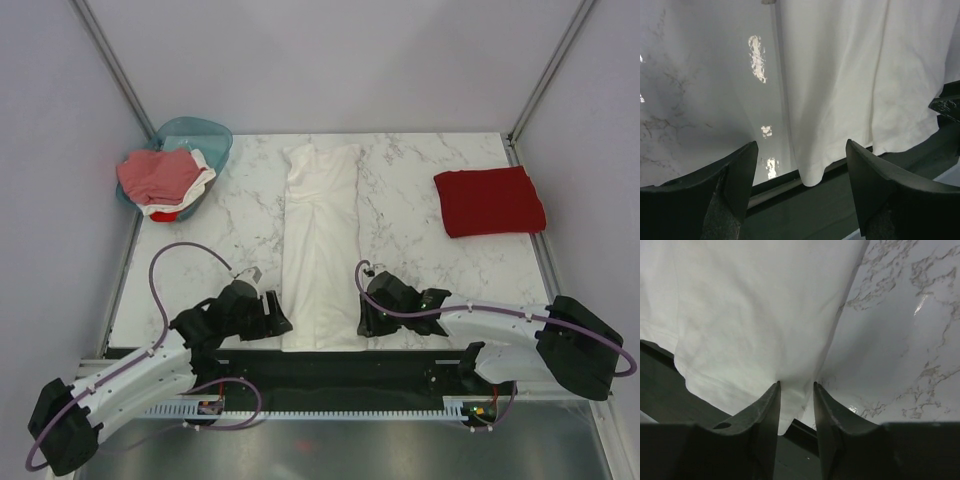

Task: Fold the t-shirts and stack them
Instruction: Fold the tshirt

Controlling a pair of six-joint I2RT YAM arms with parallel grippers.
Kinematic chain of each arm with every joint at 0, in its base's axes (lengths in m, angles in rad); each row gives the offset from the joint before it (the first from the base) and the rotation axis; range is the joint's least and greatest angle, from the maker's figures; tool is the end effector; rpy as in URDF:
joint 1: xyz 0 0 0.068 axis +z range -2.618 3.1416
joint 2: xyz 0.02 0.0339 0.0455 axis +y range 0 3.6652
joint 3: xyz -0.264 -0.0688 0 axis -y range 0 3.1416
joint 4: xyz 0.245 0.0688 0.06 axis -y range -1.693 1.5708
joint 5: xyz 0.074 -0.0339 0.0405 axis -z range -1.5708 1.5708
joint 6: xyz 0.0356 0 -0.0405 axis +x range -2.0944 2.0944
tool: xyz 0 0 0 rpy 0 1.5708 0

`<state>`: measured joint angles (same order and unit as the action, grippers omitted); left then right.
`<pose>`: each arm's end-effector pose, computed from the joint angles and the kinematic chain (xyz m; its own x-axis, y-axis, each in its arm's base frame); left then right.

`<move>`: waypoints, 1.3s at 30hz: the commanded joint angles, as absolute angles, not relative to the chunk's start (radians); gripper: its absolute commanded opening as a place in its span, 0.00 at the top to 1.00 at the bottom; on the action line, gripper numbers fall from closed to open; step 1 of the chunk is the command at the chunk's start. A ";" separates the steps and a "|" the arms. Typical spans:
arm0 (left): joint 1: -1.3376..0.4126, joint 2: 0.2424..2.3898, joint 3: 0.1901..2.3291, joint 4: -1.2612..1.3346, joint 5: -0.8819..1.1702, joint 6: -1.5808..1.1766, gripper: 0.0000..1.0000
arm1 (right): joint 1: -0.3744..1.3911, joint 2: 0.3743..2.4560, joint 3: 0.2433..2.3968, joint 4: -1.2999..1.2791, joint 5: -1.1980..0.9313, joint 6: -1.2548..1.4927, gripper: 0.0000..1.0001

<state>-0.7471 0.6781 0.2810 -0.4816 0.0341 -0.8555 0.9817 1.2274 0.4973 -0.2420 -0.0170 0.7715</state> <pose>0.0971 -0.0916 0.1553 -0.8952 -0.1992 -0.3987 0.0295 0.8661 -0.4990 0.1192 0.1795 0.1529 -0.9123 -0.1106 -0.3942 -0.2798 0.8714 0.4030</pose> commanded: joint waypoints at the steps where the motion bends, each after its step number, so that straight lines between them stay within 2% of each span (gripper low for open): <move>1: -0.778 0.623 0.255 -0.511 0.063 -0.929 0.22 | 1.000 1.229 0.472 -0.235 -0.044 0.795 0.62; 3: -0.793 0.600 0.249 -0.521 0.064 -0.937 0.23 | 1.003 1.221 0.468 -0.233 -0.049 0.796 0.66; 4: -0.798 0.598 0.244 -0.522 0.064 -0.946 0.24 | 1.005 1.218 0.465 -0.233 -0.052 0.796 0.74; 6: -0.808 0.601 0.244 -0.529 0.071 -0.951 0.26 | 1.008 1.213 0.460 -0.233 -0.060 0.793 0.82; 7: -0.811 0.604 0.245 -0.532 0.072 -0.957 0.27 | 1.008 1.212 0.459 -0.233 -0.064 0.792 0.92; 10: -0.827 0.614 0.253 -0.548 0.071 -0.968 0.29 | 1.009 1.197 0.453 -0.233 -0.064 0.792 1.00; 15: -0.850 0.629 0.264 -0.560 0.054 -0.992 0.33 | 1.008 1.183 0.456 -0.227 -0.066 0.784 1.00; 22: -0.873 0.672 0.275 -0.557 0.031 -1.020 0.46 | 1.008 1.174 0.465 -0.219 -0.078 0.775 1.00; 25: -0.873 0.680 0.268 -0.525 0.032 -1.023 0.58 | 1.008 1.177 0.474 -0.219 -0.084 0.770 1.00; 29: -0.874 0.725 0.261 -0.469 0.057 -1.017 0.84 | 1.009 1.178 0.485 -0.219 -0.089 0.770 1.00; 31: -0.874 0.745 0.267 -0.463 0.060 -1.008 0.87 | 1.008 1.178 0.488 -0.219 -0.089 0.769 1.00; 32: -0.874 0.747 0.275 -0.462 0.060 -1.003 0.97 | 1.008 1.177 0.491 -0.218 -0.089 0.769 1.00; 39: -0.874 0.699 0.346 -0.474 0.051 -0.982 0.98 | 1.008 1.160 0.555 -0.247 -0.031 0.759 1.00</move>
